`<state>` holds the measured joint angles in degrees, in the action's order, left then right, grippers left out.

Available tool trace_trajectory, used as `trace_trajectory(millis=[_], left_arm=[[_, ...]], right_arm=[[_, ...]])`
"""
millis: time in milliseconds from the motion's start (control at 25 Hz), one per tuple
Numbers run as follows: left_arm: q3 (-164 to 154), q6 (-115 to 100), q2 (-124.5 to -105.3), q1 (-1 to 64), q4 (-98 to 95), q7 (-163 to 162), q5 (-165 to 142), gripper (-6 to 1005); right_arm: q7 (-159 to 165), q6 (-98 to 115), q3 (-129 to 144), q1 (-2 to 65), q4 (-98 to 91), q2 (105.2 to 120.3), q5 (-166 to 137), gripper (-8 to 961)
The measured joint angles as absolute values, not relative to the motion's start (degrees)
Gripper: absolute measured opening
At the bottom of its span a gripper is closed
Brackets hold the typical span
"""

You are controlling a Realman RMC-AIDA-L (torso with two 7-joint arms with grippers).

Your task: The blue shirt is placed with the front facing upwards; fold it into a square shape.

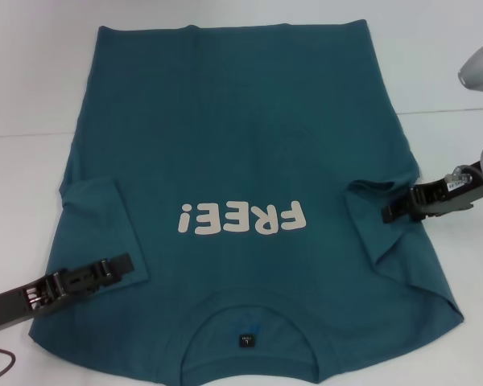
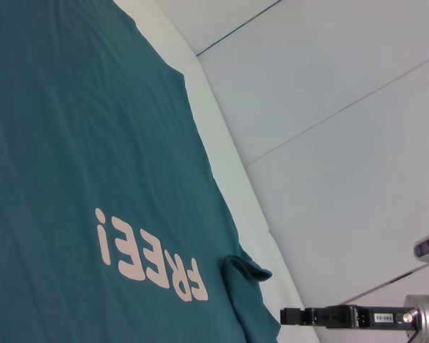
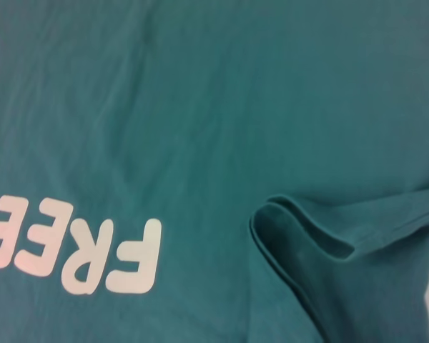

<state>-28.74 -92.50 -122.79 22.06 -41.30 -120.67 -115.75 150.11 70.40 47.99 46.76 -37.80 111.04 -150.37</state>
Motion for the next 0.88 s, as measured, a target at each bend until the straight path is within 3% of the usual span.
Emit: trace_trajectory(millis=[880], left_arm=[[-28.74,-91.67,-122.69,22.07,-40.08,-119.96,-115.75,550]], right_arm=[[149.71,65.47,47.85,48.48,-34.12,113.71,-152.22,570]])
